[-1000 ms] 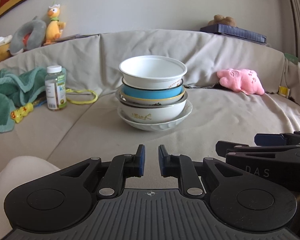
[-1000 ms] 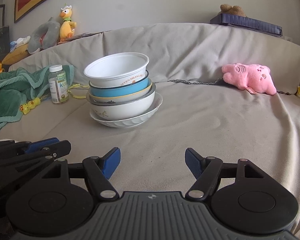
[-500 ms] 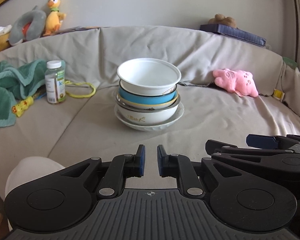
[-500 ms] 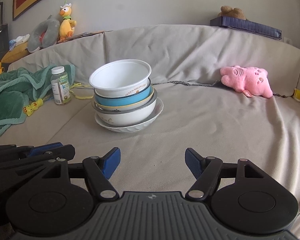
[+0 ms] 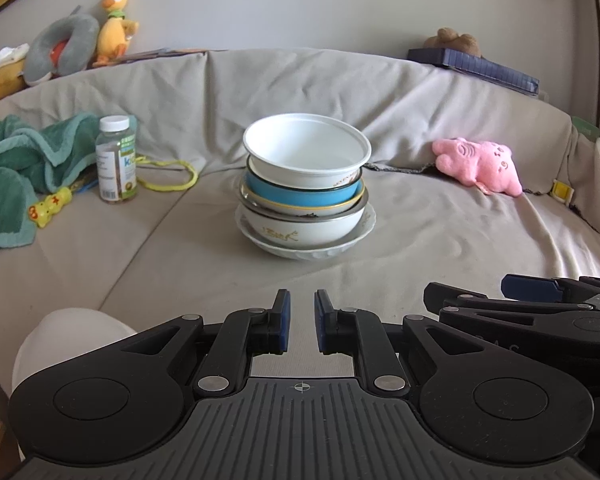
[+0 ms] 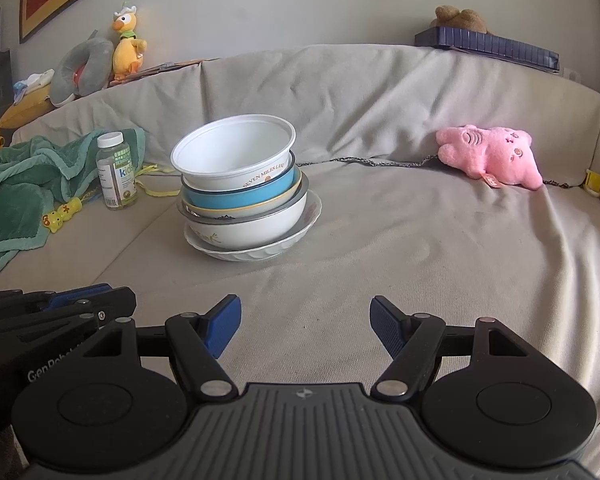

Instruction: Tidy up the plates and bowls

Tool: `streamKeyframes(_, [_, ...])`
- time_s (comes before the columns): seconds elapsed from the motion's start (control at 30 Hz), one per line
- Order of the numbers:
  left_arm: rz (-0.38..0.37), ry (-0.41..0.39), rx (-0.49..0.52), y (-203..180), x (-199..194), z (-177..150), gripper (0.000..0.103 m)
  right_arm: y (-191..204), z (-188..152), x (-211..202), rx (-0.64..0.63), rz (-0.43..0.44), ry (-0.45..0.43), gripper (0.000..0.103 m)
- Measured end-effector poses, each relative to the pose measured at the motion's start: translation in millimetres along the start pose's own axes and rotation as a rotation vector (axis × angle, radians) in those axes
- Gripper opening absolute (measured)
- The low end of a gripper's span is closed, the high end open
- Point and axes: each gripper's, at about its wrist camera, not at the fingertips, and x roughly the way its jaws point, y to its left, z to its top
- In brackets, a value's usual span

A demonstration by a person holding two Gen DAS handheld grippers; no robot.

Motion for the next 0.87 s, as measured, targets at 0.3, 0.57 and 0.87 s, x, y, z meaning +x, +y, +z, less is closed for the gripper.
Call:
streamKeyframes(0.3, [-0.001, 0.0, 0.001, 0.4, 0.1, -0.4, 0.015, 1.1, -0.5, -1.5, -0.005, 0.005, -0.003, 0.072])
streamKeyframes(0.57, [0.001, 0.002, -0.003, 0.0, -0.6, 0.4, 0.015, 2.3, -0.4, -3.3, -0.006, 0.014, -0.005, 0.072])
streamKeyframes(0.87, [0.005, 0.011, -0.008, -0.1, 0.9, -0.2, 0.014, -2.9, 0.2, -3.6, 0.003, 0.023, -0.007, 0.072])
